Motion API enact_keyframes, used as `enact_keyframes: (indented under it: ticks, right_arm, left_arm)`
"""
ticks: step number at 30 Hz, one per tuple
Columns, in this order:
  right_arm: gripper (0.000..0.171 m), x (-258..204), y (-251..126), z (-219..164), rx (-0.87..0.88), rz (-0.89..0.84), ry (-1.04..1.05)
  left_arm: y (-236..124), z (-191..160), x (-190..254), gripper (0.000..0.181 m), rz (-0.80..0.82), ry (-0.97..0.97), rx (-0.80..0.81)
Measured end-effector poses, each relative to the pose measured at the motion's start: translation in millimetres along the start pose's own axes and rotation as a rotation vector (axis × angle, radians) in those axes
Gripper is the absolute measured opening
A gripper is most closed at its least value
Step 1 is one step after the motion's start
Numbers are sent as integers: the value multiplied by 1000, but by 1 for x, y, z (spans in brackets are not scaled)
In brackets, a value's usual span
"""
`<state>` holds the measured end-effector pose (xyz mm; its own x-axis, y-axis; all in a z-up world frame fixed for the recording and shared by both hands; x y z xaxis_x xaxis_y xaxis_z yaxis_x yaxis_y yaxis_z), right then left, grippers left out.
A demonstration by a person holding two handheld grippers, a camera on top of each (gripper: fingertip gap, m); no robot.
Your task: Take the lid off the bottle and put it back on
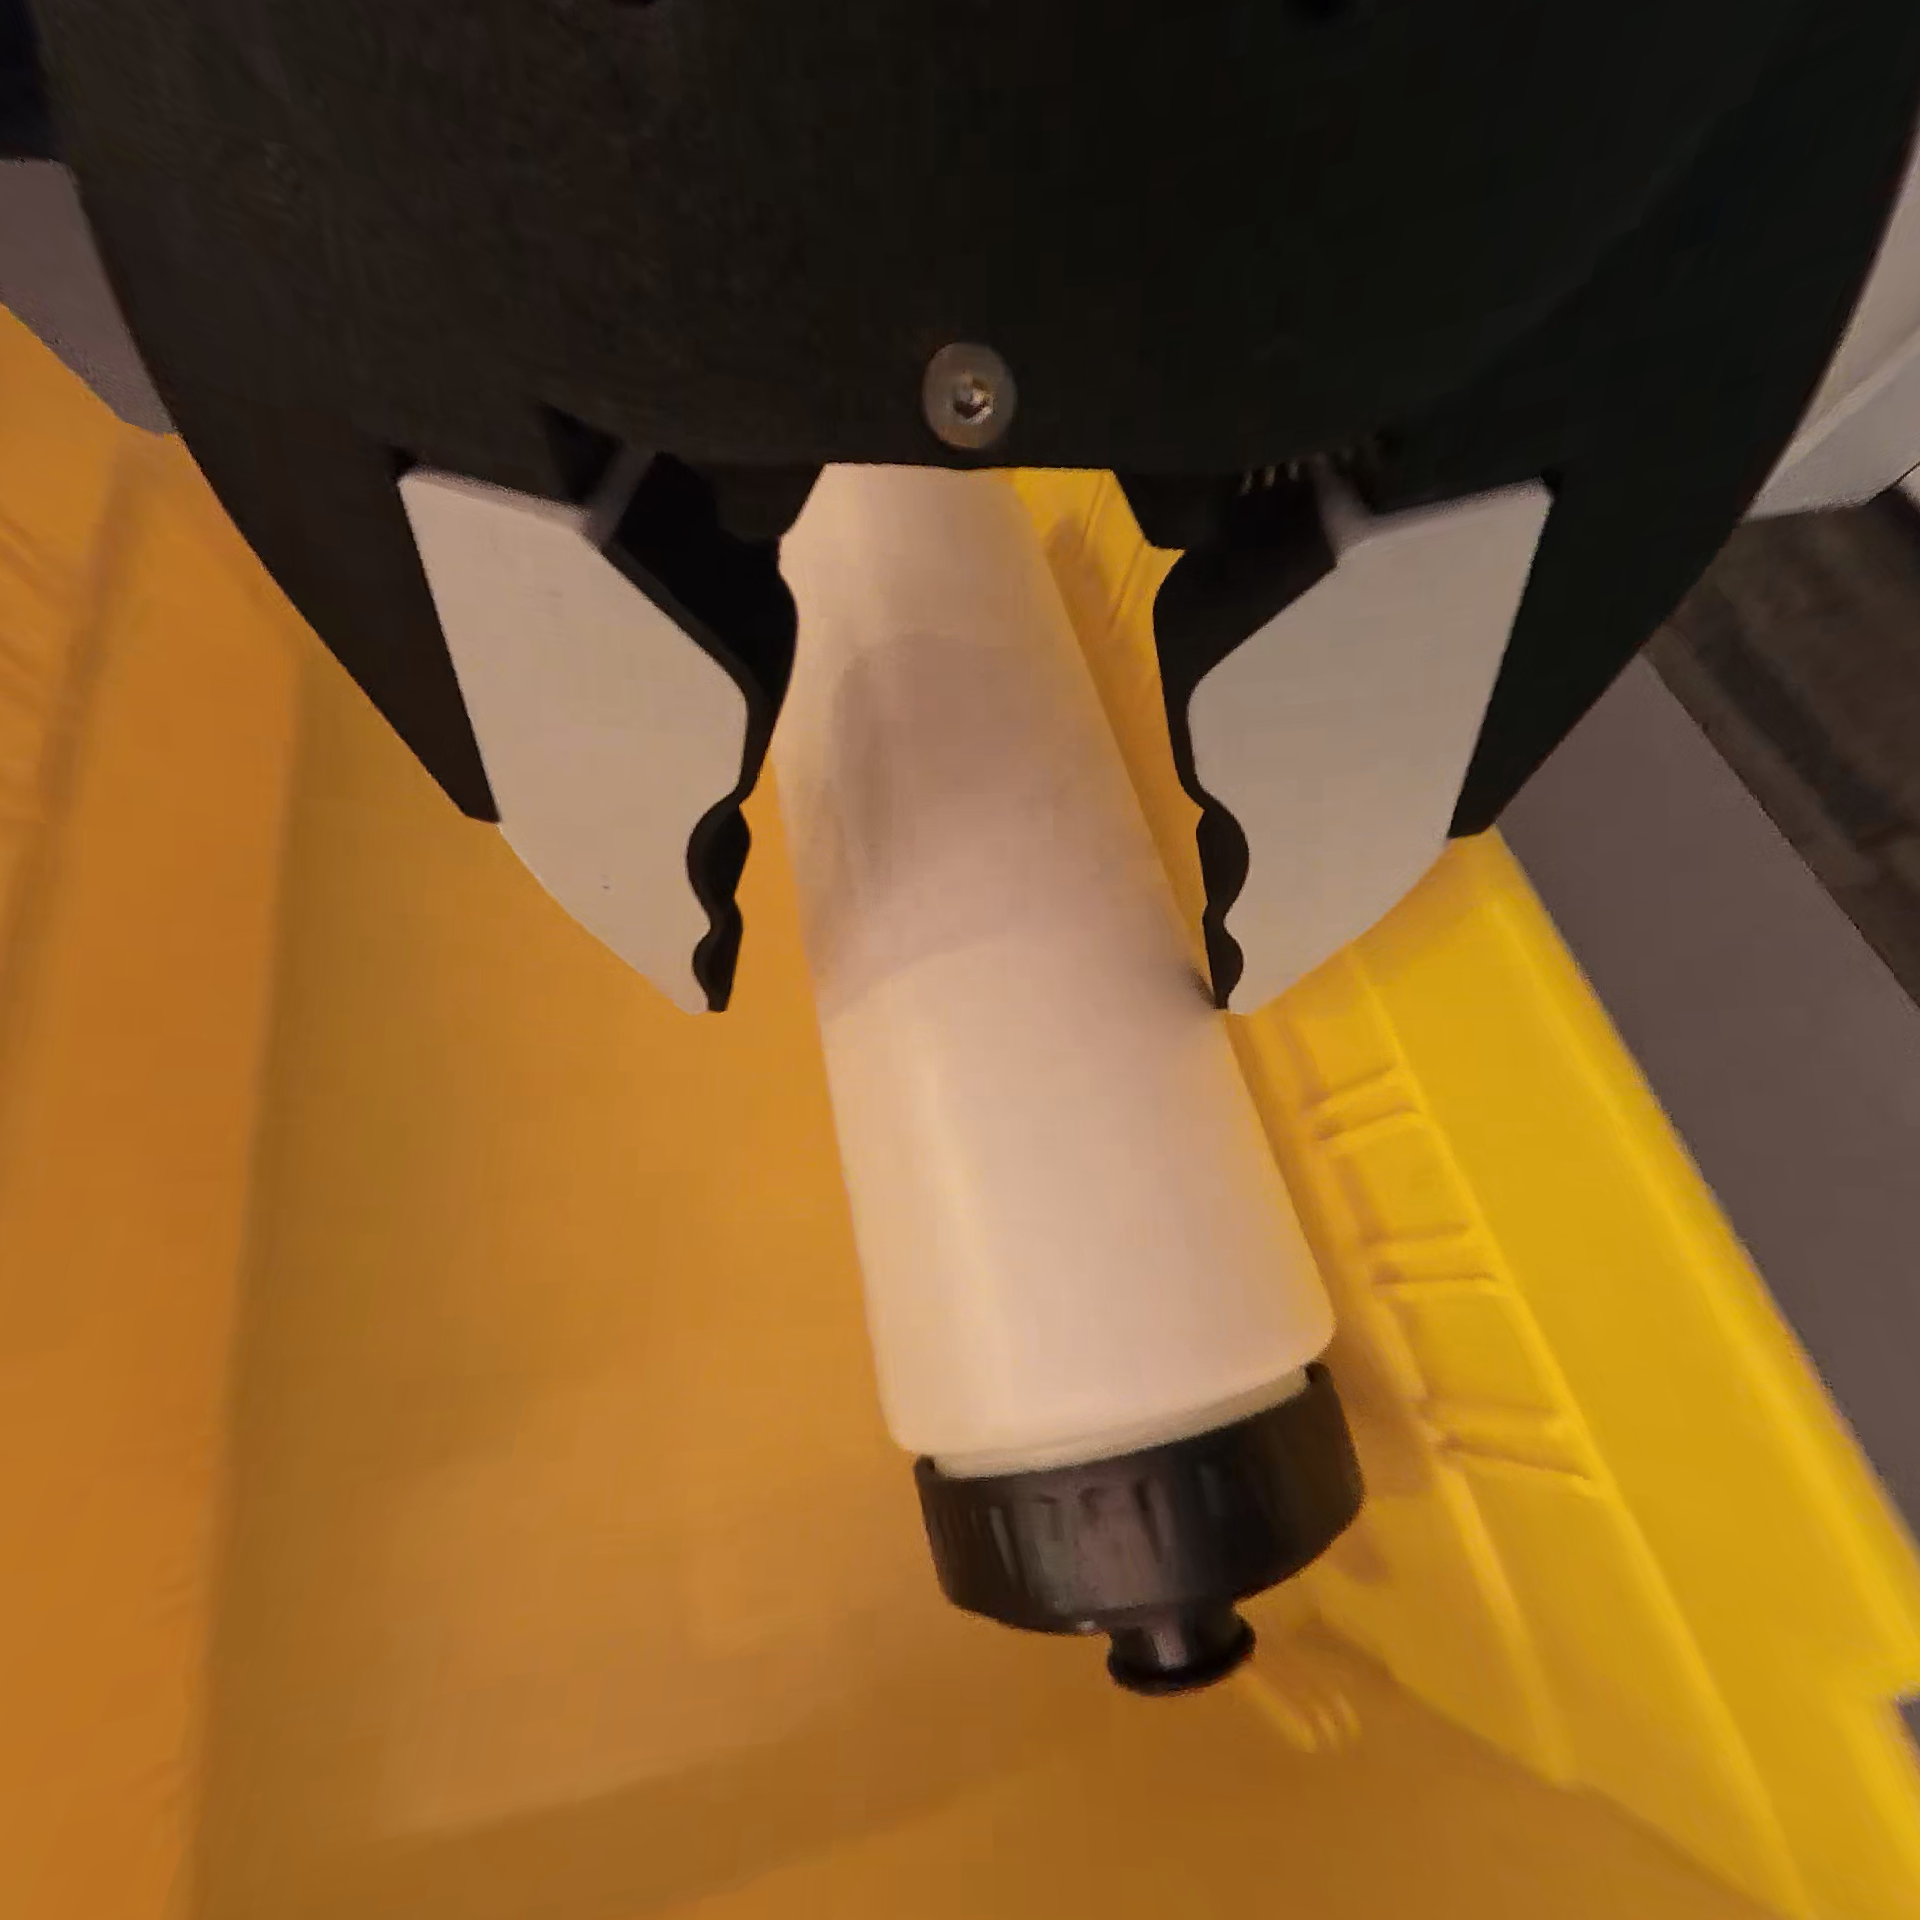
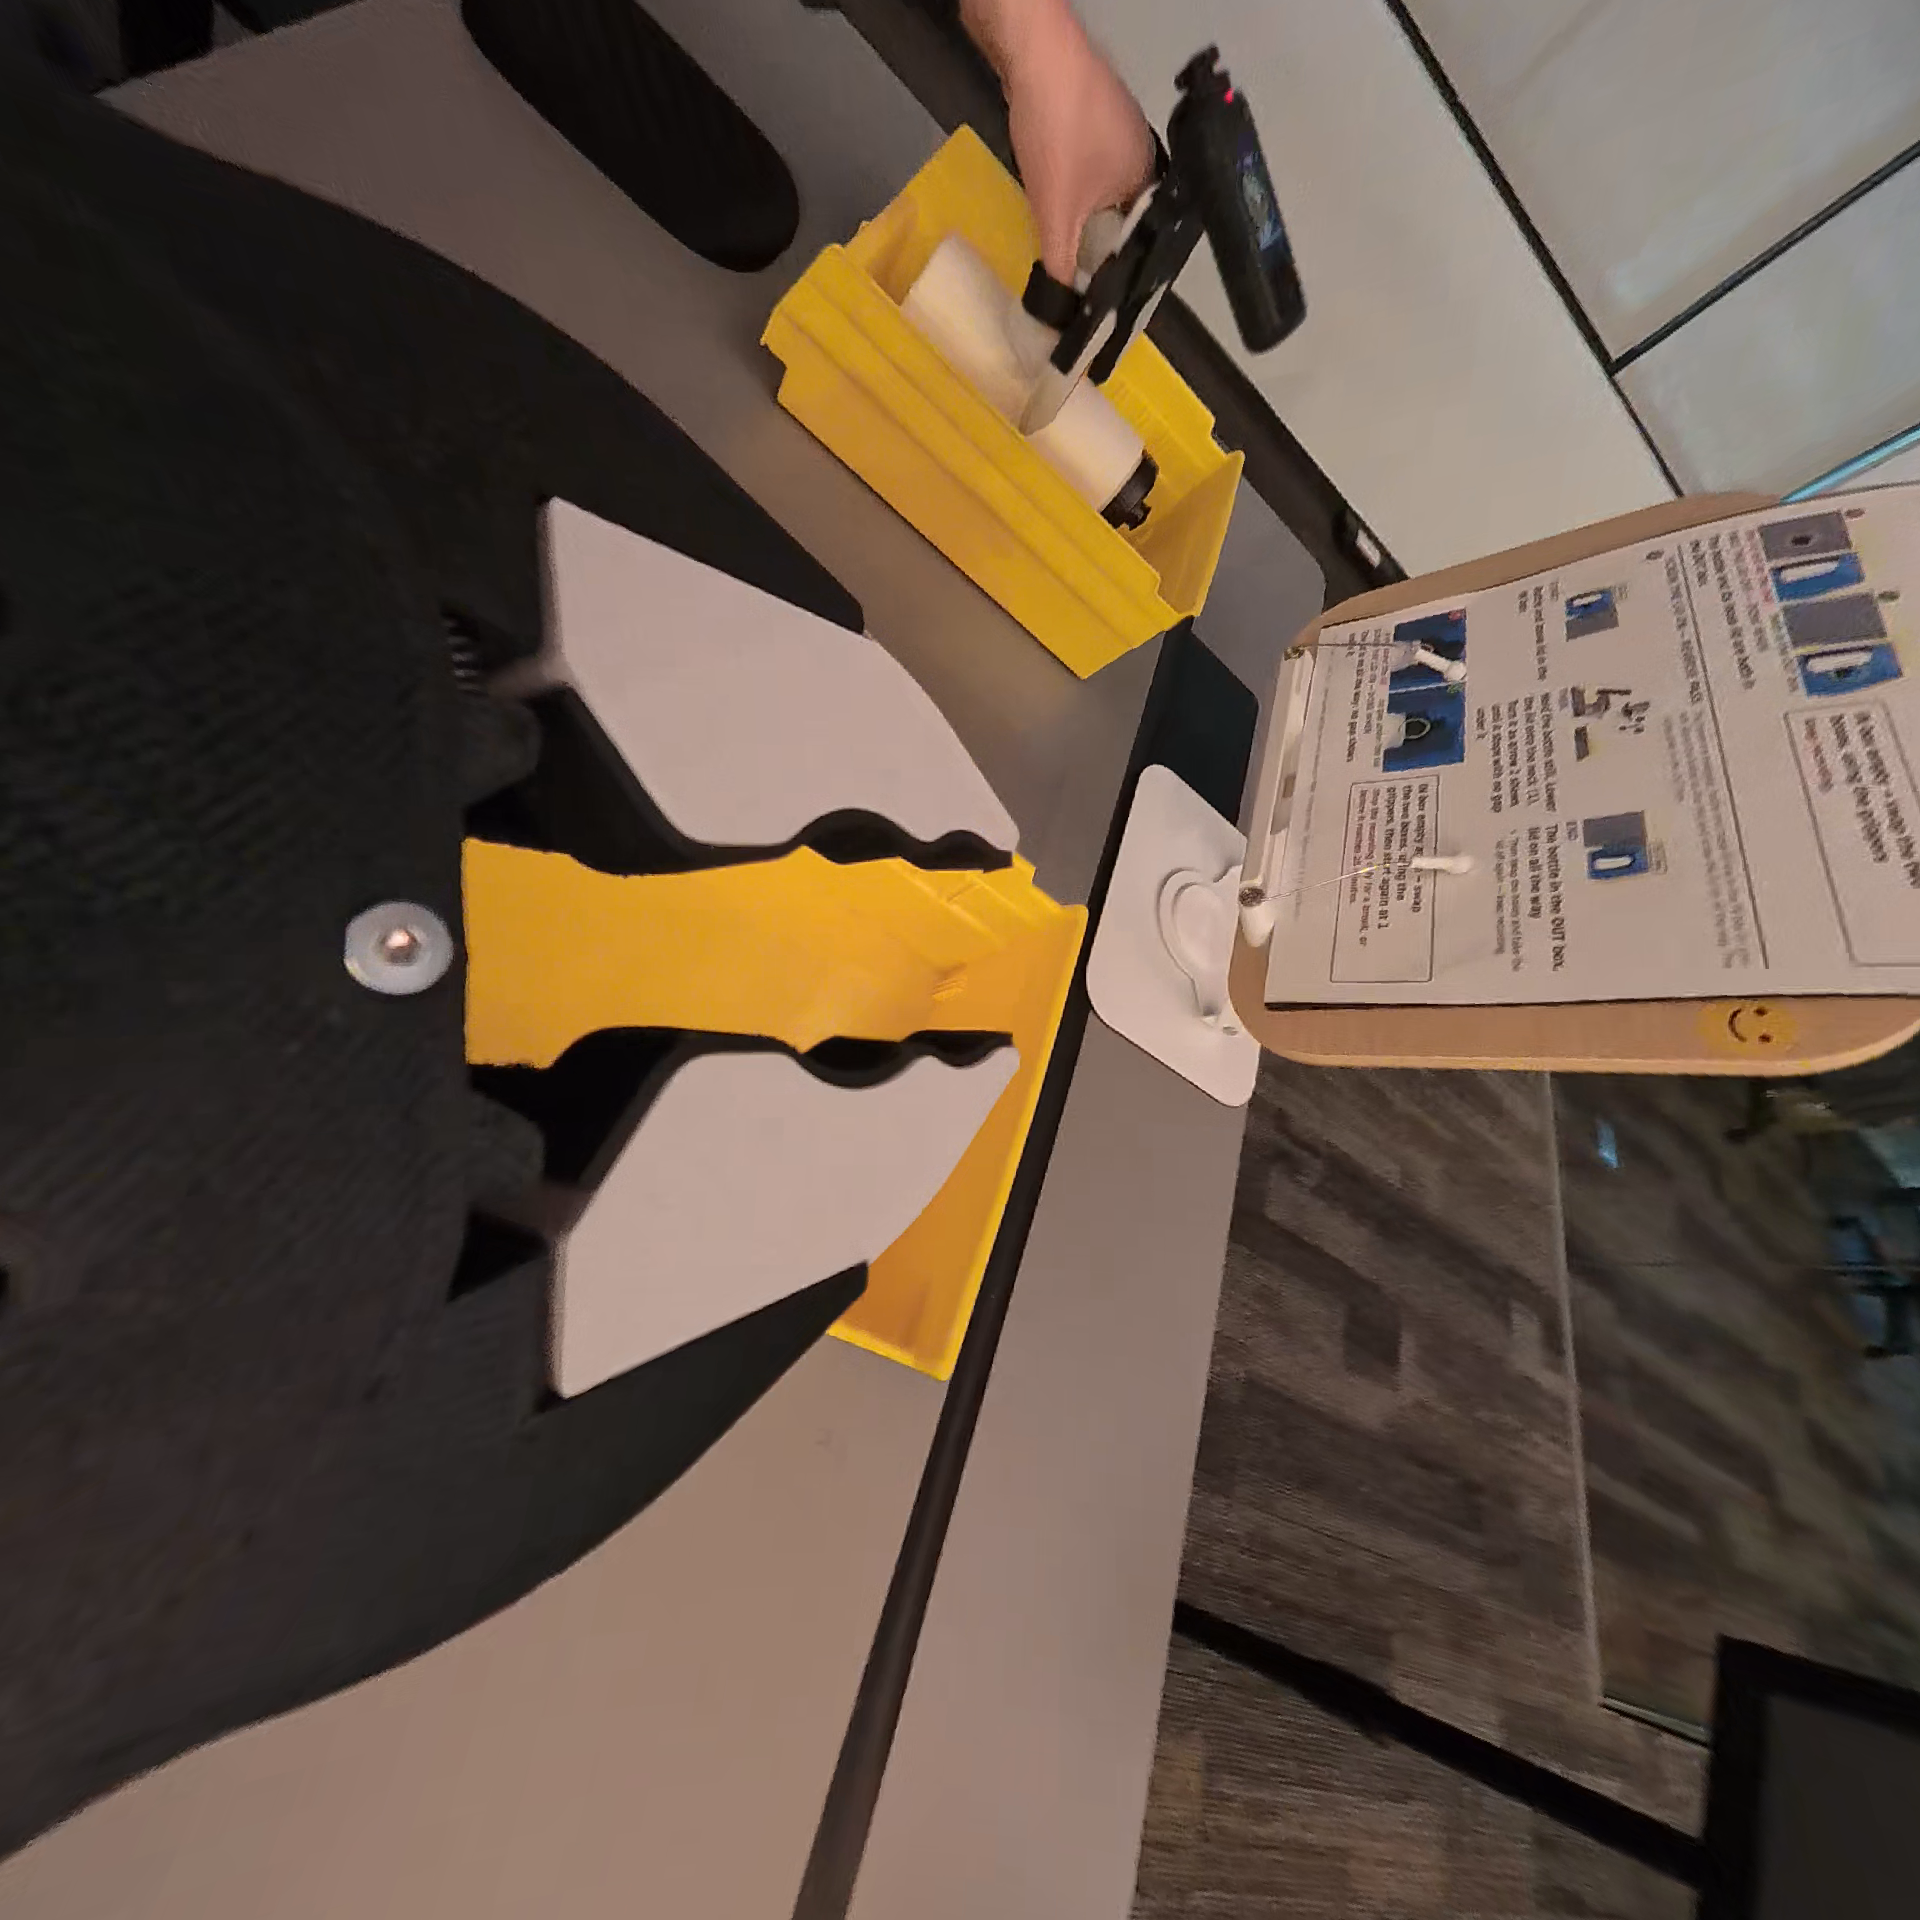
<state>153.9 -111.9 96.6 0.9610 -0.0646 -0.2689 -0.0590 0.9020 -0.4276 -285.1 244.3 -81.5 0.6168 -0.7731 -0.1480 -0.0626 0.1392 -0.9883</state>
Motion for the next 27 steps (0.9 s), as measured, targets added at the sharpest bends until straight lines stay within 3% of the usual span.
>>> enact_keyframes:
  ticks: [3,7,11,16,20,27]
  right_arm:
    - [30,-5,0,-1,-1,40,-24]
    - [30,-7,1,-5,-17,114,-12]
    - [30,-8,2,-4,-6,179,14]
    - [30,-14,10,-7,-30,202,10]
    - [30,-23,19,-11,-70,206,-15]
    - [30,-26,25,-13,-89,217,-22]
  left_arm:
    - [12,-2,7,86,7,28,-55]
    - [14,1,29,83,-103,65,-9]
    - [18,-1,34,85,-70,139,3]
    - [21,-1,34,86,-75,165,61]
    - [33,-7,31,96,-92,166,-22]
    - [32,-6,33,94,-78,222,-28]
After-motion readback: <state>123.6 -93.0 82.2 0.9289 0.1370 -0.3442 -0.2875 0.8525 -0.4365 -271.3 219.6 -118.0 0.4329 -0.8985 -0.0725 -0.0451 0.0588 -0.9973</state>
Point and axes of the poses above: each gripper's, where its closed fingertips meet, y out along the fingers, z out of its top, x = y × z across the jaws, the point moved 4 cm from there along -y, back along the fingers, and after that the axes turned 6 degrees about -x, right-handed, at the moved point
